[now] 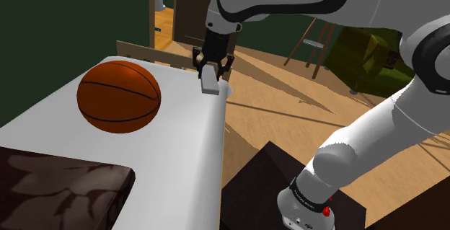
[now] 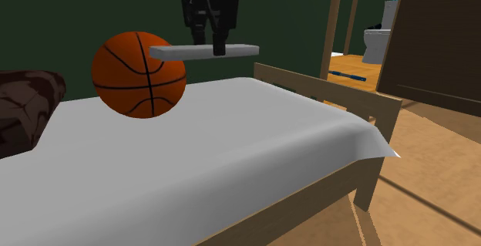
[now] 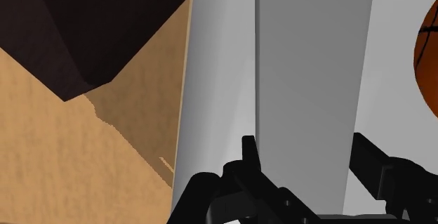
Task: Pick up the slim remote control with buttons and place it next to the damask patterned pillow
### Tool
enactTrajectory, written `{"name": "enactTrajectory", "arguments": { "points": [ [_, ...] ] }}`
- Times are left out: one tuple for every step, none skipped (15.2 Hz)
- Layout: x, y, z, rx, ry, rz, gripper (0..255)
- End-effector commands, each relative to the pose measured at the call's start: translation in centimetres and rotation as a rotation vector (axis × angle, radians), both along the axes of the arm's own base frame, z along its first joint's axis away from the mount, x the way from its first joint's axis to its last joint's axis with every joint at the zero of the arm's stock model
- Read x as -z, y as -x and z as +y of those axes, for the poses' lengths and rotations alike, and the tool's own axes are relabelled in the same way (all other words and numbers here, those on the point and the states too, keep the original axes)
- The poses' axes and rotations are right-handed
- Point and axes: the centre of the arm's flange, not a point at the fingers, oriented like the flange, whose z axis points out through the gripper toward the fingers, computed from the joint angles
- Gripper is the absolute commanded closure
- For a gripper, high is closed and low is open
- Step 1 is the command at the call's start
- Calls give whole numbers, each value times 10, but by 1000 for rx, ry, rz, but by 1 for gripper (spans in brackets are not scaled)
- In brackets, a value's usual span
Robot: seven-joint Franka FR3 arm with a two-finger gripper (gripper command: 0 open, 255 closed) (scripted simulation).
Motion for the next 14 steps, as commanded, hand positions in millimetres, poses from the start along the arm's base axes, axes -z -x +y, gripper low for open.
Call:
{"name": "enactTrajectory", "arguments": {
  "points": [
    [-1, 13, 21, 1, 0, 0, 255],
    [-1, 21, 32, 1, 0, 0, 255],
    [-1, 29, 43, 1, 0, 0, 255],
    [-1, 37, 53, 1, 0, 0, 255],
    [-1, 45, 64, 1, 0, 0, 255],
    [-1, 53, 74, 1, 0, 0, 255],
    [-1, 61, 85, 1, 0, 0, 255],
    [-1, 69, 95, 1, 0, 0, 255],
    [-1, 77, 106, 1, 0, 0, 255],
    [-1, 85, 116, 1, 0, 0, 255],
    [-1, 93, 127, 1, 0, 0, 255],
    [-1, 101, 137, 1, 0, 0, 255],
    [-1, 109, 148, 1, 0, 0, 255],
    [-1, 117, 158, 1, 0, 0, 255]
  ]
}}
